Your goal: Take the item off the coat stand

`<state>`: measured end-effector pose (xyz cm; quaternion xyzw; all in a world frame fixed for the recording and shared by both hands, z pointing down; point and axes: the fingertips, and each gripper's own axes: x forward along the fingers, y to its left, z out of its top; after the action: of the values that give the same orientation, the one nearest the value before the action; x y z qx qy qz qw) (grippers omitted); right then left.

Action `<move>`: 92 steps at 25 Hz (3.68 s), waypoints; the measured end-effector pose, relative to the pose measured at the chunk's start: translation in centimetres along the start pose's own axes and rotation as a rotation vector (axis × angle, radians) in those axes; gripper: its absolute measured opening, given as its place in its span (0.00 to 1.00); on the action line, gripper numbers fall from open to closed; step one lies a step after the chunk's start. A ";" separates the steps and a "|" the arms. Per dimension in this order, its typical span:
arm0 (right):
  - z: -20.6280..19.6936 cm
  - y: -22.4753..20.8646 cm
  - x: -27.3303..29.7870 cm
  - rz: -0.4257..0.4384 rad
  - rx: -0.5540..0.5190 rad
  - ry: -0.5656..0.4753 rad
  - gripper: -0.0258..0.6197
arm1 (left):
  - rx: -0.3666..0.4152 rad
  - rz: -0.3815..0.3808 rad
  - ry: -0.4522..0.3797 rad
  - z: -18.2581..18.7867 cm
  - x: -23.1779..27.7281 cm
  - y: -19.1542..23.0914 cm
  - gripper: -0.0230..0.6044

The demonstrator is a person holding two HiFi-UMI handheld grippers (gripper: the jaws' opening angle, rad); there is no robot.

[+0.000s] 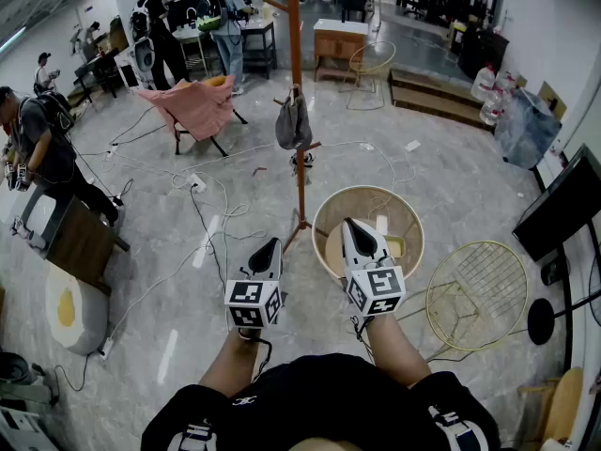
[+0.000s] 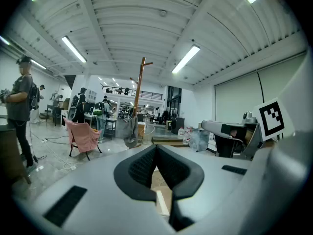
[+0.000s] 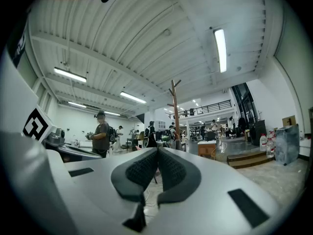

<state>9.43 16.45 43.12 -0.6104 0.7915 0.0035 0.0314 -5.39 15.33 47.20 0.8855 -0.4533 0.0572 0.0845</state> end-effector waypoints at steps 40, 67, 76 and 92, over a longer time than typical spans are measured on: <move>-1.7 7.1 7.5 -0.015 0.017 -0.039 0.06 | -0.017 0.012 -0.010 -1.7 -1.2 11.4 0.06; 0.1 -15.9 39.6 0.078 0.048 -0.025 0.06 | -0.010 0.082 -0.005 8.7 34.7 19.6 0.06; 0.4 -15.2 43.5 0.068 0.044 -0.036 0.06 | -0.004 0.078 -0.002 9.6 36.8 23.8 0.06; -3.3 -12.3 50.2 0.169 0.040 0.037 0.64 | -0.018 0.108 0.029 8.0 36.5 28.0 0.06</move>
<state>8.49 -35.30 44.10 -0.5407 0.8405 -0.0210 0.0284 -6.71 -31.28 48.62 0.8580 -0.4996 0.0705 0.0961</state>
